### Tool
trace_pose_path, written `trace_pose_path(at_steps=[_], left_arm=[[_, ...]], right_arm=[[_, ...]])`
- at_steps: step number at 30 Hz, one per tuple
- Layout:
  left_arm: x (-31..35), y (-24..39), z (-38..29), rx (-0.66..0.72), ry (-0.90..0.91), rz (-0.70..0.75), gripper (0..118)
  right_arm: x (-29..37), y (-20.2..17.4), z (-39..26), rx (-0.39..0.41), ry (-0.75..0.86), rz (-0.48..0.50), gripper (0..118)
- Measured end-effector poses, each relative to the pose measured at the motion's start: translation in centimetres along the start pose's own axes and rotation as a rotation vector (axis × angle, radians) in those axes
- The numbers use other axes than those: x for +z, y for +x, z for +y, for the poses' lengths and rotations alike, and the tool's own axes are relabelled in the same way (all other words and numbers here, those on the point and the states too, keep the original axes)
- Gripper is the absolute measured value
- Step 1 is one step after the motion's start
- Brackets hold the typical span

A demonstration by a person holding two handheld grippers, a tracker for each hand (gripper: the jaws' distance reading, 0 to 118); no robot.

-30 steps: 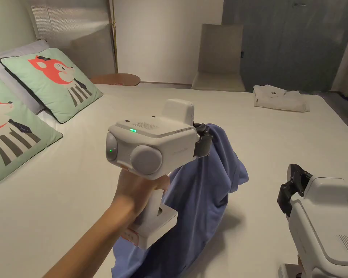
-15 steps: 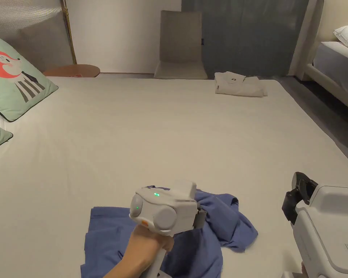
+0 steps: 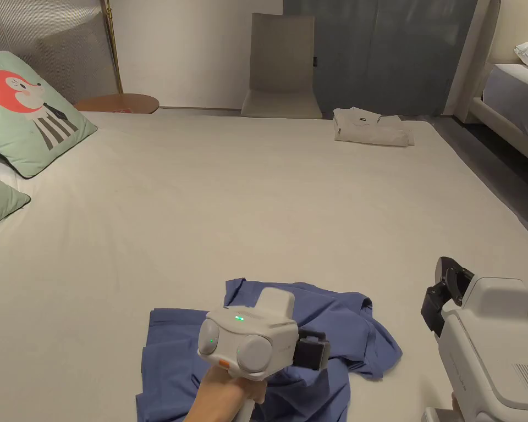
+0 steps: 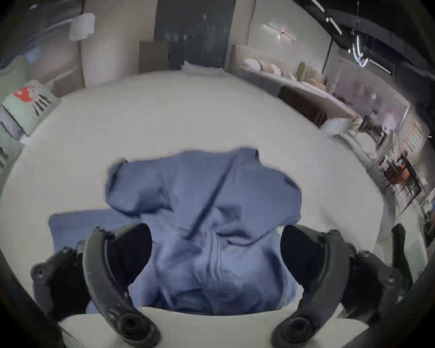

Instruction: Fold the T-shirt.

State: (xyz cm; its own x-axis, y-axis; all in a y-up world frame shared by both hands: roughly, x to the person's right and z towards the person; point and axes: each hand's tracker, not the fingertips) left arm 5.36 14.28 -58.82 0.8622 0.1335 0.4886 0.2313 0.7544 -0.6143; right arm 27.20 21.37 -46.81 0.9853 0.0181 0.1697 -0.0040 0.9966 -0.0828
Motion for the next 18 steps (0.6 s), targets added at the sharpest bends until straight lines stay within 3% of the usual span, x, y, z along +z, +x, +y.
trace_pose_path(at_steps=[9, 18], left_arm=[[10.4, -4.1, 2.5, -0.032, 0.484, 0.216, 104], [15.3, -10.6, 1.0, 0.016, 0.663, 0.461, 100]], right_arm=[[0.2, -1.8, 1.8, -0.006, 0.066, 0.022, 1], [0.5, -3.8, 2.8, 0.001, 0.101, 0.053, 1]])
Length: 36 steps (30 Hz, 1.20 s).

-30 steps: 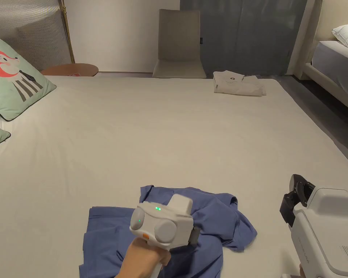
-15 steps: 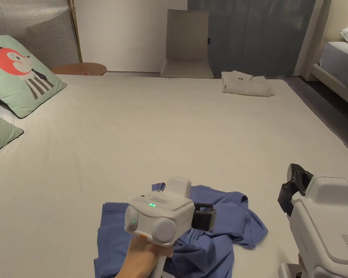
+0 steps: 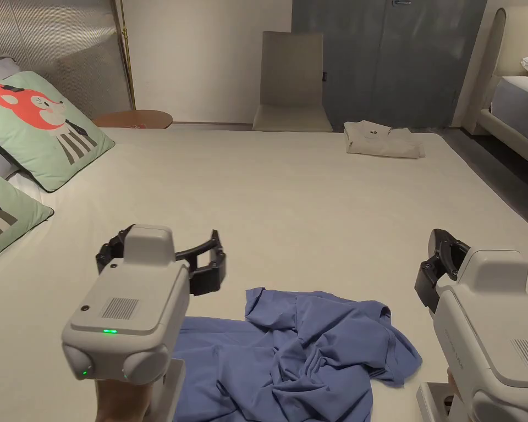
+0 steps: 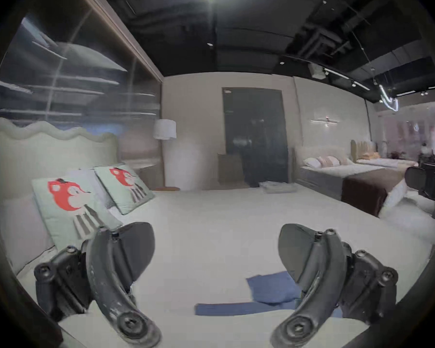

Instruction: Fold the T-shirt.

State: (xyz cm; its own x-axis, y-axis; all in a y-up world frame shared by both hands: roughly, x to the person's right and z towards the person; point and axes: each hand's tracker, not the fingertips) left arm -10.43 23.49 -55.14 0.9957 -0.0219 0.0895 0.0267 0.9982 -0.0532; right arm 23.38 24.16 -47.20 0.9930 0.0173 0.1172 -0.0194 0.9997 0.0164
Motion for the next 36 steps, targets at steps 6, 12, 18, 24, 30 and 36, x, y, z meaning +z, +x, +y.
trace_pose_path(at_steps=[6, 12, 18, 24, 30, 36], left_arm=[[-0.3, -2.6, -0.4, 0.031, -0.026, 0.028, 0], [-0.9, -2.9, -0.4, 0.045, -0.067, 0.01, 0], [-3.4, -2.9, -0.8, 0.063, -0.289, -0.047, 0], [-8.6, -3.0, -4.0, 0.099, -0.582, -0.162, 0], [-14.1, -2.9, -9.3, 0.127, -0.794, -0.226, 0], [-16.8, -2.7, -13.7, 0.147, -0.904, -0.146, 101]], right_arm=[[-0.2, -0.5, -0.1, -0.001, -0.001, 0.014, 1], [-0.5, -0.6, -0.2, 0.002, -0.007, 0.018, 1], [-1.3, -0.3, -1.0, 0.003, -0.019, 0.015, 1], [-2.2, 0.2, -1.9, -0.005, -0.046, 0.011, 1], [-3.3, 1.1, -2.9, -0.004, -0.085, 0.002, 1], [-4.9, 2.3, -4.7, -0.007, -0.136, -0.017, 1]])
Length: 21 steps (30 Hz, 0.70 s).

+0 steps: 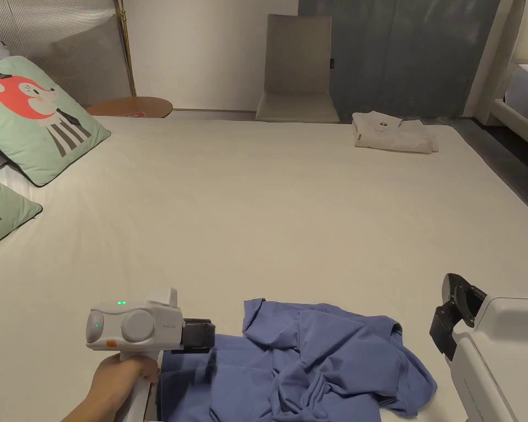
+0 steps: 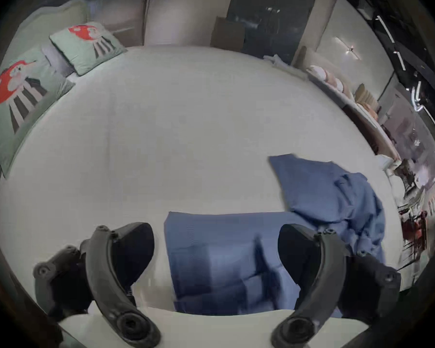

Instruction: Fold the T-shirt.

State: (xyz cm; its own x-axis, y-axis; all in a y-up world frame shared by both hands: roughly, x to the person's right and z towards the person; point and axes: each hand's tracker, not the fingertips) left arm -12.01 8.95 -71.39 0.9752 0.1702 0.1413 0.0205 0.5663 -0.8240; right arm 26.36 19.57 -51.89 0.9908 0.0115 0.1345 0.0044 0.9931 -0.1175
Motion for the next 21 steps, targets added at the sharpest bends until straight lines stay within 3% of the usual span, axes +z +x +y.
trace_pose_path(at_steps=[3, 4, 5, 8, 10, 11, 15, 16, 17, 19, 20, 21], left_arm=[[-1.4, -0.5, -0.4, -0.011, -0.023, 0.039, 98], [-1.8, -0.6, -0.6, -0.011, -0.025, 0.037, 91], [-2.2, -0.6, -0.7, -0.017, -0.033, 0.037, 75], [-1.9, 0.4, -1.4, -0.107, 0.009, 0.072, 65], [-1.4, 1.0, -1.8, -0.145, 0.038, 0.072, 38], [-1.0, 1.5, -1.8, -0.162, 0.047, 0.073, 17], [-0.8, 1.6, -1.7, -0.195, 0.07, 0.07, 5], [-0.4, 1.6, -1.6, -0.192, 0.084, 0.05, 4], [0.3, 1.7, -1.5, -0.182, 0.097, 0.057, 4], [2.0, 2.6, -1.5, -0.184, 0.134, 0.04, 4], [2.7, 2.8, -1.4, -0.182, 0.148, 0.024, 4], [3.2, 2.9, -1.3, -0.18, 0.155, 0.01, 3]], right_arm=[[-0.6, 0.2, -0.4, 0.001, -0.023, -0.009, 1], [-0.8, 0.3, -0.6, 0.001, -0.03, -0.011, 1], [-1.0, 0.4, -0.8, 0.001, -0.038, -0.015, 1], [-0.8, 0.1, -0.6, -0.005, -0.056, -0.02, 1], [-1.2, 0.1, -1.0, -0.008, -0.071, -0.024, 1], [-1.4, 0.1, -1.3, -0.012, -0.083, -0.026, 1], [-2.4, 0.2, -2.1, -0.031, -0.212, -0.053, 1], [-2.8, 0.4, -2.5, -0.033, -0.267, -0.059, 4], [-3.4, 0.6, -3.1, -0.039, -0.321, -0.069, 19], [-5.8, 1.9, -5.1, -0.054, -0.438, -0.075, 25], [-6.5, 2.2, -6.1, -0.069, -0.49, -0.063, 37], [-7.3, 2.4, -7.1, -0.076, -0.562, -0.047, 57]])
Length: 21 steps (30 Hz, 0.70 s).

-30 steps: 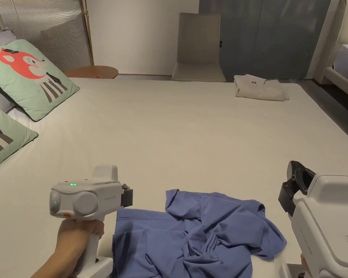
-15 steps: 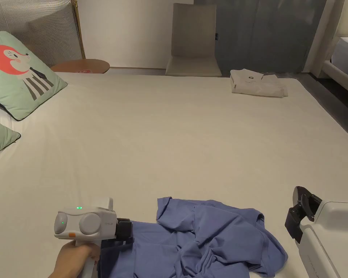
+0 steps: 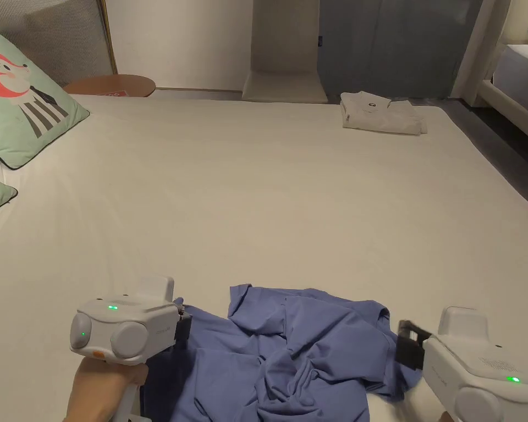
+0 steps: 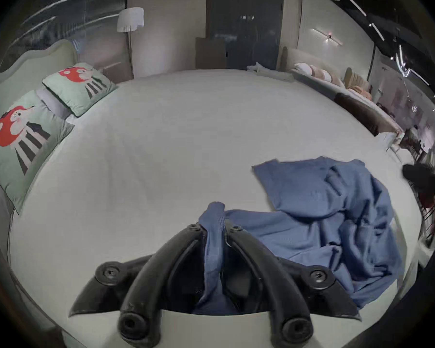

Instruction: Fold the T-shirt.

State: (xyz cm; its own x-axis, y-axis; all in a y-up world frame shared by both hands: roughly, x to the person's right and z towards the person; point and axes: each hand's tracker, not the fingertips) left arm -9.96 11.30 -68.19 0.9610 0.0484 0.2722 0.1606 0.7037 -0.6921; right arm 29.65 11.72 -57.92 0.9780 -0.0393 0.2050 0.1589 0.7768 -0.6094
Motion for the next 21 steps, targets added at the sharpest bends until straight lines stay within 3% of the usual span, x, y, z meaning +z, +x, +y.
trace_pose_path(at_steps=[2, 3, 4, 8, 10, 14, 15, 18, 21], left_arm=[[0.5, -0.3, 0.4, 0.005, 0.005, -0.014, 3], [0.6, -0.4, 0.5, 0.006, 0.008, -0.017, 3], [0.7, -0.4, 0.5, 0.009, 0.011, -0.022, 2], [0.9, -0.7, 0.3, 0.036, 0.012, -0.035, 2], [0.8, -0.9, 0.2, 0.057, 0.005, -0.038, 2], [1.0, -1.2, 0.0, 0.081, 0.008, -0.043, 2], [1.1, -1.3, 0.0, 0.087, 0.012, -0.046, 2], [1.7, -1.6, -0.1, 0.105, 0.033, -0.057, 2], [2.8, -2.2, 0.5, 0.144, 0.071, -0.07, 2]], right_arm=[[-1.6, 0.1, -0.8, -0.01, -0.09, 0.002, 91], [-2.4, 0.1, -1.2, -0.008, -0.122, 0.007, 101], [-2.9, 0.0, -1.6, -0.006, -0.131, 0.001, 105], [-2.6, -0.9, -2.0, 0.006, -0.168, 0.012, 102], [-3.1, -1.1, -2.6, 0.019, -0.182, 0.04, 90], [-3.3, -1.7, -3.0, 0.028, -0.182, 0.128, 33], [-2.9, -1.9, -2.9, 0.033, -0.177, 0.107, 21], [-1.8, -1.9, -2.1, 0.064, -0.146, 0.121, 17], [1.3, -1.4, -0.2, 0.08, -0.003, 0.114, 17]])
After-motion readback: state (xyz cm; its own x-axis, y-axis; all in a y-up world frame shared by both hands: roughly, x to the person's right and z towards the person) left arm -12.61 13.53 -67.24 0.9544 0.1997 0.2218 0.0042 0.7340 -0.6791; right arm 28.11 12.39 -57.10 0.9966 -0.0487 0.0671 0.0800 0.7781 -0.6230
